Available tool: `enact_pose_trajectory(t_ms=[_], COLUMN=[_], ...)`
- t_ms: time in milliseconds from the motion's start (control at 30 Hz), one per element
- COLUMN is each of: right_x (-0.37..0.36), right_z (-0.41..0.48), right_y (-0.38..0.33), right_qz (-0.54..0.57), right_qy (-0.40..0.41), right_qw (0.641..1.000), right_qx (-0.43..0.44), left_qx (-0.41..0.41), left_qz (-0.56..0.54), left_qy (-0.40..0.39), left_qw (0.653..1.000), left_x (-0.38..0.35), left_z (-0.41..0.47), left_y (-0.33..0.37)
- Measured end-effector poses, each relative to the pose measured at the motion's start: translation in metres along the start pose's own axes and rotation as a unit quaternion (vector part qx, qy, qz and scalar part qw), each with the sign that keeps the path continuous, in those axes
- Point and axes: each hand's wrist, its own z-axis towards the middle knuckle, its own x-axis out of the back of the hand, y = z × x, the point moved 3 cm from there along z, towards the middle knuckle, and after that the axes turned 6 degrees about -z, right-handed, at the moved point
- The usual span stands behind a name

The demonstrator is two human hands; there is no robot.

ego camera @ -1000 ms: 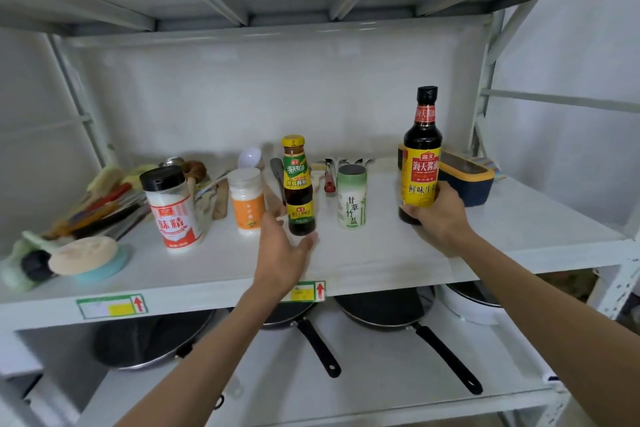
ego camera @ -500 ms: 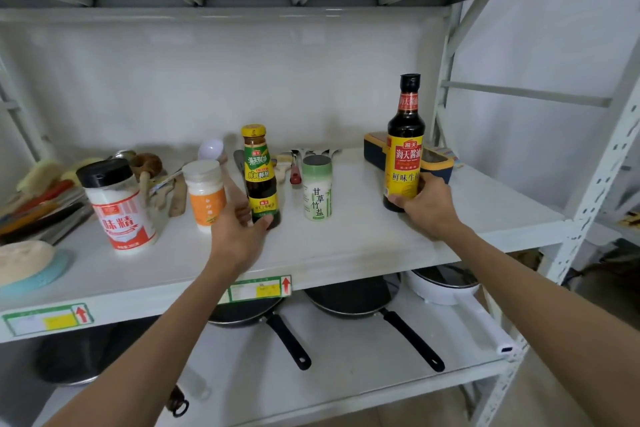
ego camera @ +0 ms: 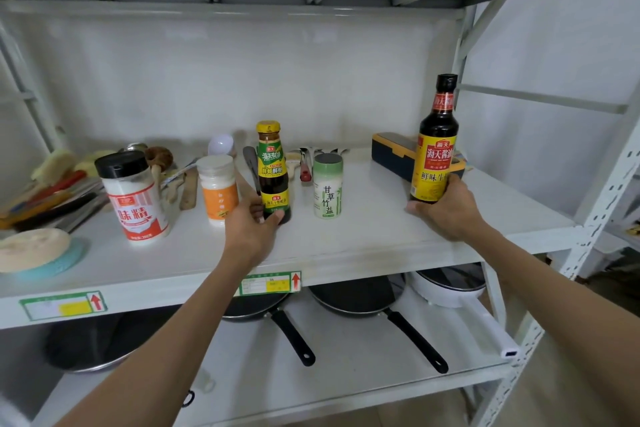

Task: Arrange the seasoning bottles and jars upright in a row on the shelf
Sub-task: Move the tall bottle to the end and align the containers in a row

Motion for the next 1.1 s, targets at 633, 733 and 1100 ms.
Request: enact_pose_trajectory(t_ms=[633, 733, 1100], right_x=[-0.1, -0.108, -0.103], right_z=[-0.038, -0.039, -0.022], right_y=[-0.094, -0.106, -0.087], right_qz=[0.129, 0.148, 0.12], right_qy=[-0.108, -0.097, -0.051], right_qw=[0.986, 0.984, 0.991], right_qx=[0.004, 0.02, -0.004], left_qx=[0.004, 0.003, 0.001], left_qz=[0.011, 0.016, 0.018], left_qy=[0.016, 0.011, 0.001], left_qw=[1.0, 1.0, 1.0], left_x=[-0.001, -0.001, -0.001], left_z=[0.0, 0.001, 0.0], left_y=[0.0, -0.003, -0.003])
